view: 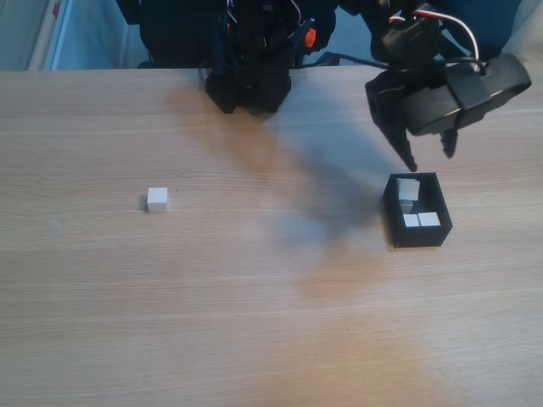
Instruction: Pick blocks and place them in the box.
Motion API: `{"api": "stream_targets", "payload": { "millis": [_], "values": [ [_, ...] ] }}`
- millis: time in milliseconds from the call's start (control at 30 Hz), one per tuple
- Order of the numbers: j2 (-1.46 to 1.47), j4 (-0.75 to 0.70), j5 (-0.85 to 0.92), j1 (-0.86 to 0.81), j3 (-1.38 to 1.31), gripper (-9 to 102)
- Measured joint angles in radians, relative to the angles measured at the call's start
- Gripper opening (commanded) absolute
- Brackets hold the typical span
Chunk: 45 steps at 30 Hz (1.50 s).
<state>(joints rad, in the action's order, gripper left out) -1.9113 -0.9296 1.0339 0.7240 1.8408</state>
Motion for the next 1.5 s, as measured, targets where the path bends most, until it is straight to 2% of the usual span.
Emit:
{"api": "stream_targets", "payload": {
  "millis": [133, 300, 500, 800, 967, 1500],
  "values": [
    [-0.035, -0.043, 0.025, -0.058, 0.046, 0],
    [-0.164, -0.044, 0.084, -0.219, 0.221, 0],
    [-0.302, 0.011, 0.195, -0.499, 0.465, 0],
    [-0.348, 0.002, 0.380, -0.848, 0.614, 4],
    [-0.348, -0.035, 0.453, -0.940, 0.624, 18],
    [-0.115, -0.054, 0.526, -1.138, 0.515, 20]
  ]
}}
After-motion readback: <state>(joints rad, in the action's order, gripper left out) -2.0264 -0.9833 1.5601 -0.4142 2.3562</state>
